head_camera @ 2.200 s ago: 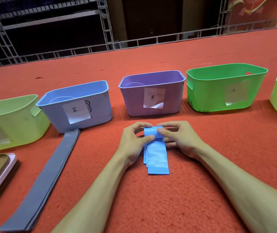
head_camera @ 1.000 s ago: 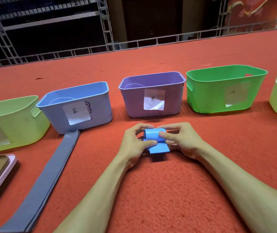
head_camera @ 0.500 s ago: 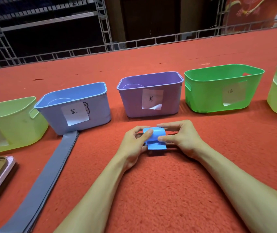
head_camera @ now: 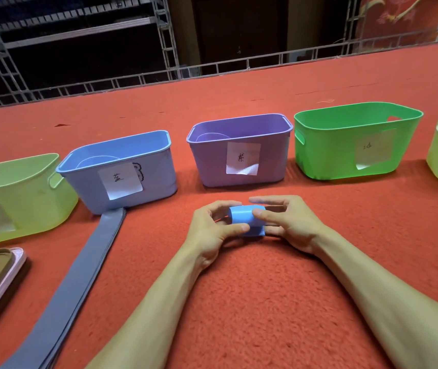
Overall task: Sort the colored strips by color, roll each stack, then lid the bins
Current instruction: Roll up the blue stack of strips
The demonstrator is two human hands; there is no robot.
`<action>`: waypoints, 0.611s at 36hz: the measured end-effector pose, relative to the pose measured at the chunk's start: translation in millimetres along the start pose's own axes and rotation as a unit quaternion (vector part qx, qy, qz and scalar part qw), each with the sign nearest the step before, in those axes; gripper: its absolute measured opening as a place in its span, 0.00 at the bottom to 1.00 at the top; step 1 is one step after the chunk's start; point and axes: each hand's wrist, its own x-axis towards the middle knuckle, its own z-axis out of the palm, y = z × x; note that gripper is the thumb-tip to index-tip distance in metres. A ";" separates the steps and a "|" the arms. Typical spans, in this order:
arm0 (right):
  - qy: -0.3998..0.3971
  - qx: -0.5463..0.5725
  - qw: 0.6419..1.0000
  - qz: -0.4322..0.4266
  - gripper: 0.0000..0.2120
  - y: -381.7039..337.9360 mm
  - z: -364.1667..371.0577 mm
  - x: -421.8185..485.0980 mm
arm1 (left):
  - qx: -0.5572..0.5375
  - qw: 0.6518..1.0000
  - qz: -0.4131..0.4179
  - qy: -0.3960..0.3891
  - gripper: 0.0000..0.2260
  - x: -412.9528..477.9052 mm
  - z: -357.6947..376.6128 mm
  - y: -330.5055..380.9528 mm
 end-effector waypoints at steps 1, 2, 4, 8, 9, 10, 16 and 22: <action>0.005 -0.021 1.000 -0.007 0.18 2.0 -0.6 0.5 | 0.006 1.000 0.005 0.000 0.20 0.4 -0.6 -0.3; 0.011 -0.050 0.999 -0.018 0.18 3.6 -1.5 1.1 | 0.012 1.000 0.011 0.001 0.20 1.2 -1.4 -0.7; 0.017 -0.106 0.994 -0.035 0.17 4.3 -2.4 0.5 | 0.024 1.000 0.020 0.002 0.22 2.5 -2.3 -1.7; 0.017 -0.166 0.985 -0.052 0.18 1.2 -4.0 -1.6 | 0.048 0.998 0.031 0.002 0.22 2.8 -3.0 -4.8; 0.018 -0.172 0.983 -0.054 0.18 0.5 -3.9 -2.0 | 0.060 0.998 0.033 -0.001 0.22 3.2 -3.2 -5.7; 0.021 -0.174 0.983 -0.054 0.19 0.2 -4.0 -2.1 | 0.071 0.997 0.034 -0.005 0.22 3.3 -3.1 -5.9; 0.039 -0.174 0.983 -0.050 0.22 1.9 -6.2 0.1 | 0.113 0.993 0.035 -0.019 0.18 1.7 -3.1 -4.4; 0.046 -0.189 0.979 -0.065 0.22 2.2 -4.6 -2.7 | 0.174 0.984 0.032 -0.016 0.19 1.9 -8.9 -6.6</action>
